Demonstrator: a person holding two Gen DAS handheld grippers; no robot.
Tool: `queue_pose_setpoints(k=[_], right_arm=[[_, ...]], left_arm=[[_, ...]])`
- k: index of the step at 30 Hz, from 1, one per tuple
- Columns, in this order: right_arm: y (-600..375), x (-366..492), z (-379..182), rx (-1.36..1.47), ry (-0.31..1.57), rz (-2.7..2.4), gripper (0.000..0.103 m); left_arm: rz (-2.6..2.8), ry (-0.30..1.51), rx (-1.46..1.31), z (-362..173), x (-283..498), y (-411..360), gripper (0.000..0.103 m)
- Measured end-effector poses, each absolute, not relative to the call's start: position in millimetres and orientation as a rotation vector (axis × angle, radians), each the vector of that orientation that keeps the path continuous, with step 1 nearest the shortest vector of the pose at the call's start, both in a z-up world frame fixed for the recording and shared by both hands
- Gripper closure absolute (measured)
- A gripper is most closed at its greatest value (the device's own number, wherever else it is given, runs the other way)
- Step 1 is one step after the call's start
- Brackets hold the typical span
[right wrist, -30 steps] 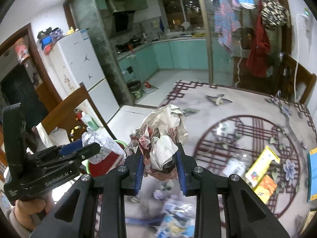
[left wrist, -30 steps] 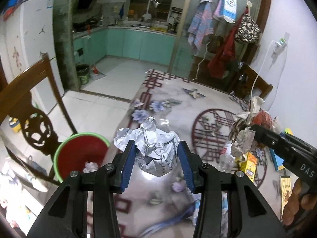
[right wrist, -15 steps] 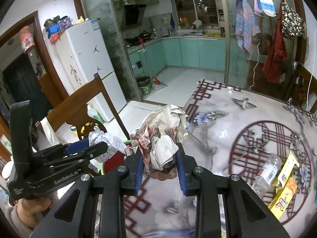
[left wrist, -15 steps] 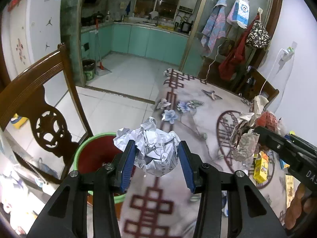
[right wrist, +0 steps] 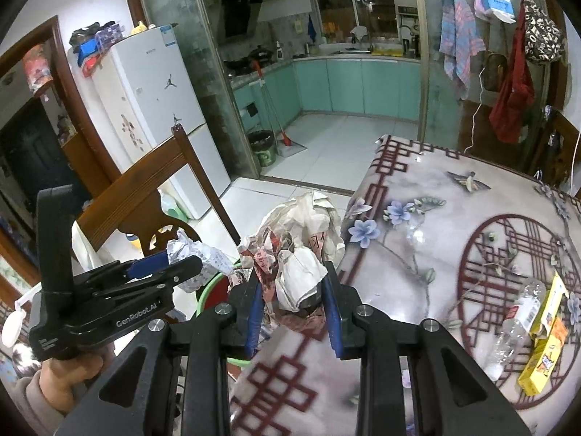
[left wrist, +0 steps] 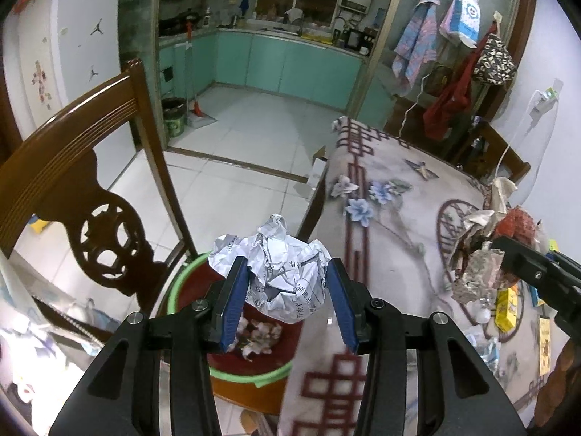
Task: Collect trash
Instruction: 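Carry the paper ball with the left gripper over the bucket while the right carries the tissue, then open both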
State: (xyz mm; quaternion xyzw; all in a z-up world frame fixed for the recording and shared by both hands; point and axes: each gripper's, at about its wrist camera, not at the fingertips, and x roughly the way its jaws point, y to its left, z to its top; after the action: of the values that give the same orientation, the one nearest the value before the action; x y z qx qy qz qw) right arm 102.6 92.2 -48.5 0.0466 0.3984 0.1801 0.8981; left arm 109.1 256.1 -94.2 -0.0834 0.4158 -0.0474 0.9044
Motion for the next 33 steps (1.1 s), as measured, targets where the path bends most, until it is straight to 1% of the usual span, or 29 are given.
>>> queue_pose_setpoints(k=[5, 13, 23, 33], right_arm=[[114, 117, -59, 0.081, 0.849, 0.381, 0.076], [146, 134, -91, 0.045, 0.920, 0.402, 0.076], [162, 151, -136, 0.067, 1.018, 0.433, 0.076], [165, 163, -145, 0.074, 1.034, 0.473, 0.075]], left_arm=[[-0.069, 0.897, -0.186, -108, 118, 275, 0.060], [-0.026, 0.953, -0.199, -132, 129, 299, 0.059], [-0.022, 0.995, -0.211, -148, 144, 307, 0.059], [-0.015, 1.009, -0.217, -154, 156, 310, 0.059]])
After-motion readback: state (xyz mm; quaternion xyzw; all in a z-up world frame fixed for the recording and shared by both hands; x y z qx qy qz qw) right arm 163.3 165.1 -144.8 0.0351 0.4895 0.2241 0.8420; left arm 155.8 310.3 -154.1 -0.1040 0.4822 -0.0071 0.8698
